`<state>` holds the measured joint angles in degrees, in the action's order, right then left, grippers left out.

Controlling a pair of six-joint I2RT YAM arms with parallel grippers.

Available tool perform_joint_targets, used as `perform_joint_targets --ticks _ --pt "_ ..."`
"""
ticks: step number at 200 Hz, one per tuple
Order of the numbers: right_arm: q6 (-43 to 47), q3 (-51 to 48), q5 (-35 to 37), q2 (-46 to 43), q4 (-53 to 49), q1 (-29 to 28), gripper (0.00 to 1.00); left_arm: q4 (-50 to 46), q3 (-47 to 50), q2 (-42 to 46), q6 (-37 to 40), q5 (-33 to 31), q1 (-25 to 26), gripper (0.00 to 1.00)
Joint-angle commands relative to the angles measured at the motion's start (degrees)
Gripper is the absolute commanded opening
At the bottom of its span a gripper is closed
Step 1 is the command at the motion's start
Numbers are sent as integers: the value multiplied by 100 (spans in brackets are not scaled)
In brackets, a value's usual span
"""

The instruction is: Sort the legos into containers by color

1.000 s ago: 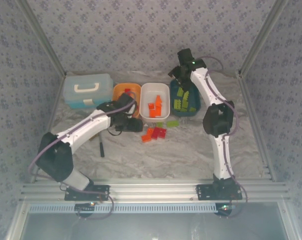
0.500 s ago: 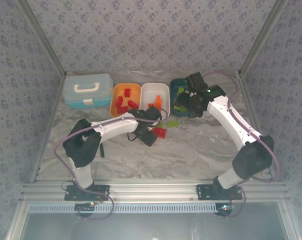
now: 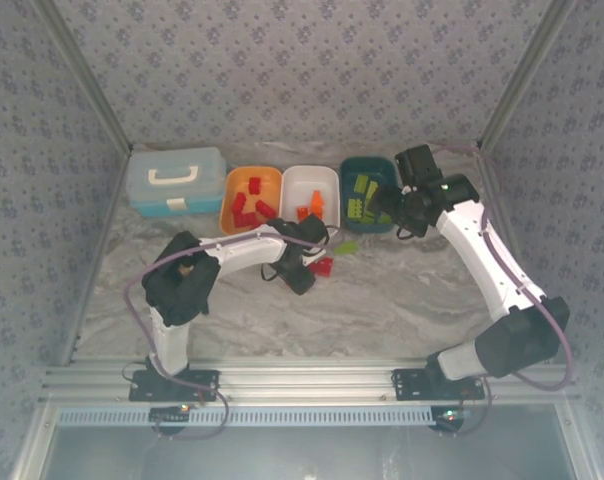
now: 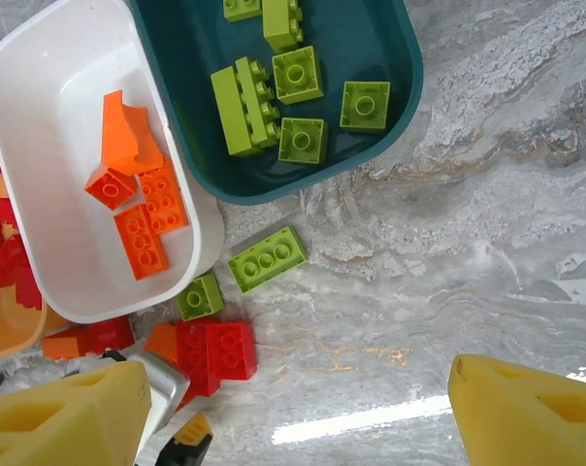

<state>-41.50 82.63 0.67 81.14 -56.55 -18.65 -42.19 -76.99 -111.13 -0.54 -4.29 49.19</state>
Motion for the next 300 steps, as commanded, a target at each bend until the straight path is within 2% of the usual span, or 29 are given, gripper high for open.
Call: perform_joint_targets --ticks 1,29,38,67,98,140,160,206,226,246,300 --pt "37 -43 11 -114 -174 7 83 -52 -8 -63 115 70 36 59" --pt "1 -63 7 -110 -154 3 83 -34 1 -114 76 -87 33 48" --pt "5 -54 19 -115 -143 11 83 -35 17 -89 35 -173 30 53" --pt "-12 -17 25 -86 -154 18 83 1 178 171 -91 -263 30 45" --pt "9 77 40 -78 -158 13 82 -53 318 785 -636 -288 35 44" --pt "398 -16 -232 -129 85 -14 82 -596 -811 1220 -1473 -332 -56 45" --pt "780 -162 -422 -102 247 -144 82 -762 -1557 845 -1679 -291 -267 45" --pt "876 -257 -531 -135 318 -205 81 -976 -3272 -582 -2225 45 -981 46" --pt "871 -284 -512 -173 288 -195 81 -1276 -4191 -1304 -2324 191 -1063 46" --pt "854 -348 -491 -234 238 -176 81 -1835 -5023 -1952 -2510 -13 -1061 45" --pt "810 -552 -505 -422 198 -75 82 -2581 -5692 -2536 -3163 -375 -1087 45"
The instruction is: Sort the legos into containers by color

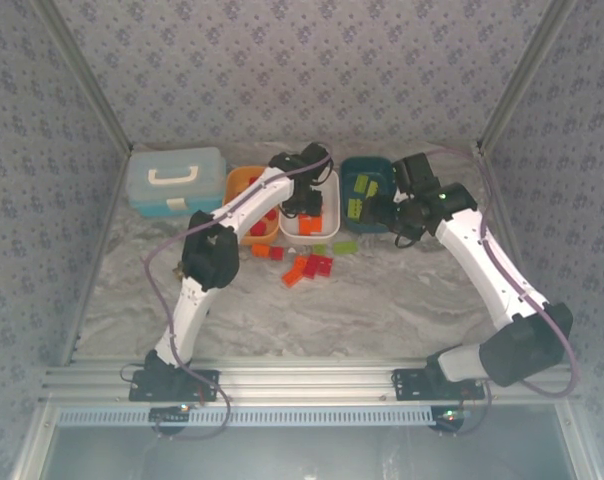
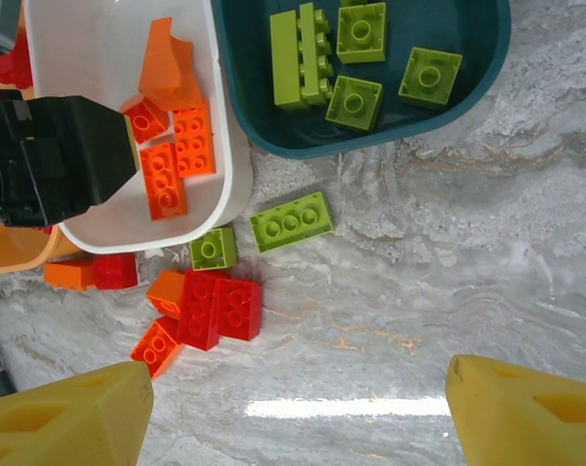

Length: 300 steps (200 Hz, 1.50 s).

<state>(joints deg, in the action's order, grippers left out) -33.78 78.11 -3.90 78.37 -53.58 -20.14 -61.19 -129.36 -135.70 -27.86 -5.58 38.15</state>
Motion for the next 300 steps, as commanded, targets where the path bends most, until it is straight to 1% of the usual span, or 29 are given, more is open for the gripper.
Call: perform_joint_targets --ticks 1,22,48,65,78,82,92,101,108,119,127,135,144,159,184,198,232,249,282,300 --pt "38 -97 -49 -141 -100 73 82 -696 -466 -88 -436 -253 21 45" --pt "23 -116 -69 -134 -60 93 82 -865 -506 -167 -501 -393 43 44" --pt "21 -101 -94 -86 -33 108 82 -897 -507 -137 -464 -401 67 42" --pt "29 -93 -86 -76 -68 110 81 -1045 -519 74 -375 -444 161 48" --pt "33 -87 -51 -96 -111 107 82 -1026 -194 519 -19 -640 410 54" --pt "41 -99 -43 -111 -109 122 82 -987 -2 699 123 -729 501 55" --pt "39 -123 -33 -138 -121 122 82 -747 765 1254 515 -818 722 64" --pt "35 -154 -23 -164 -126 135 82 -315 1649 1846 848 -539 830 68" --pt "22 -180 -29 -172 -126 149 82 88 2567 2341 1060 -282 883 70" --pt "-4 -208 -32 -196 -128 159 82 450 3610 2934 1133 -115 900 72" --pt "-24 -240 -33 -222 -113 158 82 594 4180 3187 1190 -25 901 73" --pt "-41 -265 -42 -230 -102 158 82 645 4552 3361 1207 21 897 74" --pt "-66 -270 -49 -234 -108 155 82 836 4842 3523 1348 243 936 76" --pt "-93 -296 -84 -221 -79 159 82 1035 5016 3554 1604 312 1049 78" --pt "-129 -281 -120 -169 -63 142 82 1202 4997 3075 1835 236 1072 76" --pt "-139 -247 -86 -183 -98 135 82 1365 5013 2867 1813 312 1068 75" --pt "-182 -297 -2 -312 -188 139 82 1483 4968 2406 1705 215 1054 71" --pt "-186 -346 10 -381 -209 142 82 1518 4973 2235 1700 202 1040 66" --pt "-182 -391 30 -417 -214 147 82 1593 5022 2118 1689 435 1024 47" --pt "-189 -376 23 -408 -190 143 82 1601 5076 2133 1648 383 1030 46"
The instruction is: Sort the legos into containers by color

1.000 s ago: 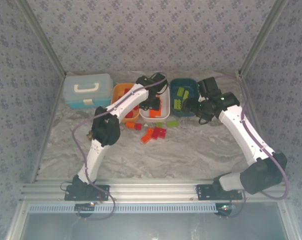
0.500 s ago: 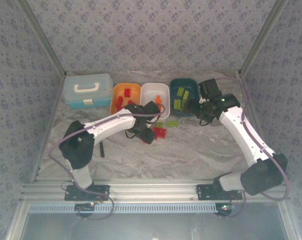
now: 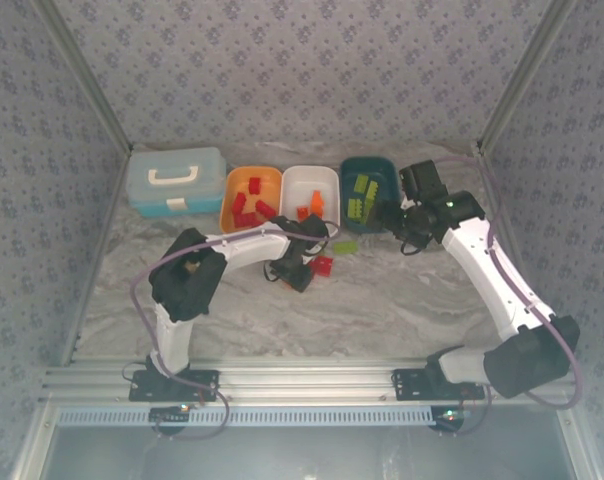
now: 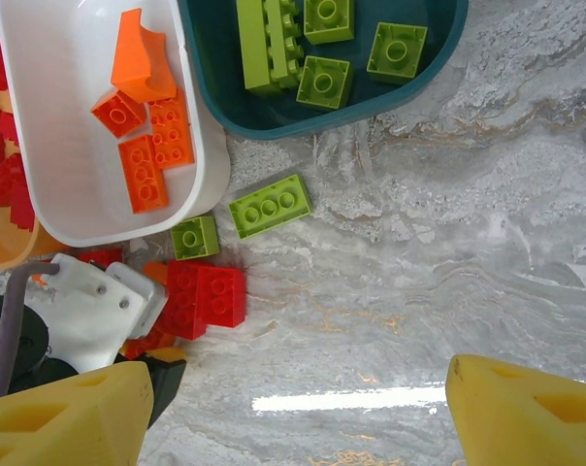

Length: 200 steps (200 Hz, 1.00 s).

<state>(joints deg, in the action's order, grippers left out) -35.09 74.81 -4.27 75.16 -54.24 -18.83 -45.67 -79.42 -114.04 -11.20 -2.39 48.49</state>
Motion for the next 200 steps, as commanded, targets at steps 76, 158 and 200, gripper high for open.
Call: perform_joint_targets --ticks 76,158,200 --pt "-51 -19 35 -58 -115 42 82 -735 -351 741 -593 -515 -1 29" --pt "-58 17 -106 75 64 92 82 -1317 -2999 -486 -804 -923 -558 30" --pt "-38 -27 -97 -34 -24 112 82 -1785 -4260 -1659 -1073 -1076 -692 29"
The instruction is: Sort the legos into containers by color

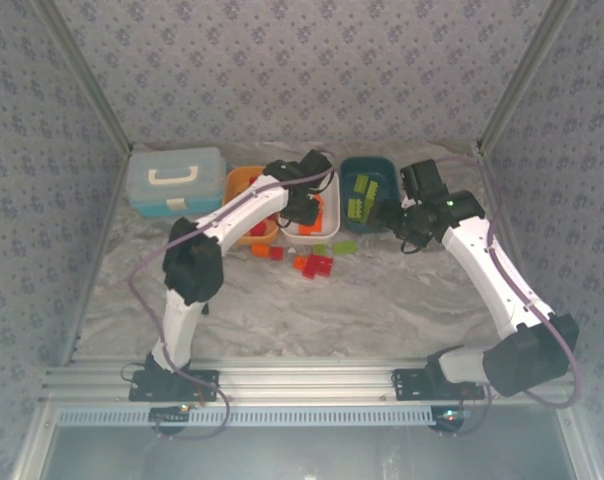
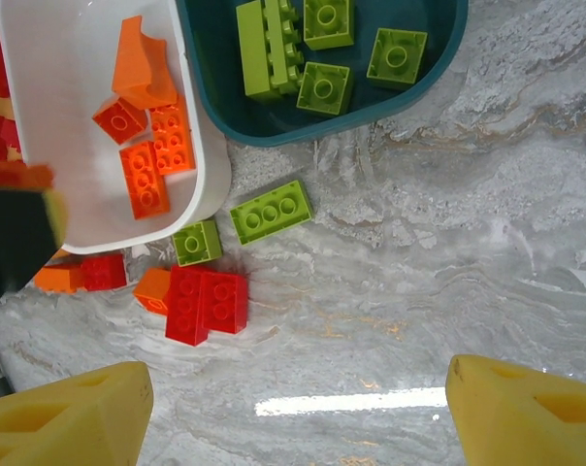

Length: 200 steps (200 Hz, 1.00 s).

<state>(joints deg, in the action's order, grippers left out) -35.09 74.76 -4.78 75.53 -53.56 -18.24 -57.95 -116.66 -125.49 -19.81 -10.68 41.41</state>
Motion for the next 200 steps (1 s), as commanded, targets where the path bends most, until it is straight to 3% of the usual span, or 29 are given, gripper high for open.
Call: perform_joint_targets --ticks 1,68,108,128,169,200 --pt "-35 -23 -44 -76 -88 55 82 -567 -556 -530 -214 -258 12 29" --pt "-24 -115 -111 -131 -74 130 82 -1146 -1201 -1141 -480 -716 -87 28" --pt "21 -173 -173 -34 -30 135 82 -1130 -1260 -1128 -502 -673 -82 58" --pt "154 -200 -121 -4 -84 70 82 -1059 -1310 -1015 -463 -609 -73 63" --pt "588 -235 352 290 -314 -614 79 -947 -1341 -477 -711 -478 -80 68" --pt "683 -540 499 952 -21 -1260 77 -427 -441 503 -1128 32 -200 70"
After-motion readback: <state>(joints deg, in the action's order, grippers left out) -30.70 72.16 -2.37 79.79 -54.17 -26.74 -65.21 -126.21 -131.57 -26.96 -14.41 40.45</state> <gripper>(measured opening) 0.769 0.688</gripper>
